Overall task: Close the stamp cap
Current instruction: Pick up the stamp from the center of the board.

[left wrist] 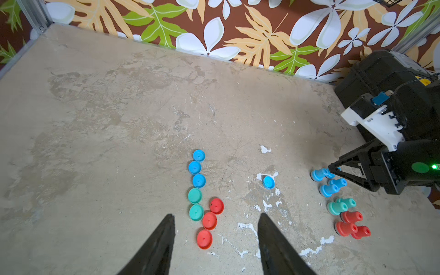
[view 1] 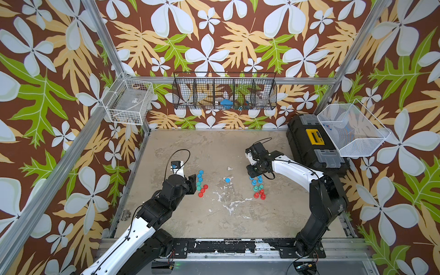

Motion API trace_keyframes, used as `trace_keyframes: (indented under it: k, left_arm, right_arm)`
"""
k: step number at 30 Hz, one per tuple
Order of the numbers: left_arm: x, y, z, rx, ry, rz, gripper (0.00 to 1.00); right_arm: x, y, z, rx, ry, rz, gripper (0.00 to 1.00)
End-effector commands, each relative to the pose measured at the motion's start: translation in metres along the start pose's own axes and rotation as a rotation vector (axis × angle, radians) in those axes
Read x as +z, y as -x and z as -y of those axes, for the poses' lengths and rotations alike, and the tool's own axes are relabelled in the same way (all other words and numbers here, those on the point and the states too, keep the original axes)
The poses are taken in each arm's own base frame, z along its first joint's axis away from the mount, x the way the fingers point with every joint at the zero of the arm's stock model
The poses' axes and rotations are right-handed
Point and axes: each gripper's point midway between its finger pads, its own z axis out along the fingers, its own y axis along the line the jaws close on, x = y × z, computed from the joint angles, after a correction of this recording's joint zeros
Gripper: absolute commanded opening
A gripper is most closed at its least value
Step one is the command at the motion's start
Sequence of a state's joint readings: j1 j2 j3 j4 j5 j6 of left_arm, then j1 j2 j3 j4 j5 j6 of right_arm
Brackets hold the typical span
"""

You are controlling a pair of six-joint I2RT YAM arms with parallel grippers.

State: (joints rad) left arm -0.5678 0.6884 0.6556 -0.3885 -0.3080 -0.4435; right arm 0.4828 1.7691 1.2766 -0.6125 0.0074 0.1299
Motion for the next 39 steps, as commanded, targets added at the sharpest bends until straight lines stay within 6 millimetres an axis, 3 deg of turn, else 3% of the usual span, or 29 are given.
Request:
trace_keyframes:
  k: [1,10,30,39]
  left_arm:
    - [-0.003,-0.003,-0.009,0.026,0.033,0.004,0.58]
    - [-0.009,-0.001,-0.012,0.015,0.027,0.033,0.58]
    - [-0.006,-0.004,-0.014,0.014,0.043,0.023,0.58]
    - [-0.007,-0.003,-0.015,0.012,0.051,0.026,0.59]
  right_arm:
    - [0.008,-0.001,0.002,-0.004,-0.016,-0.009,0.48]
    - [0.023,-0.001,0.005,0.000,-0.040,-0.036,0.43]
    - [0.037,-0.008,0.007,-0.005,-0.071,-0.071,0.39]
    - [0.042,-0.010,0.002,-0.003,-0.055,-0.082,0.29]
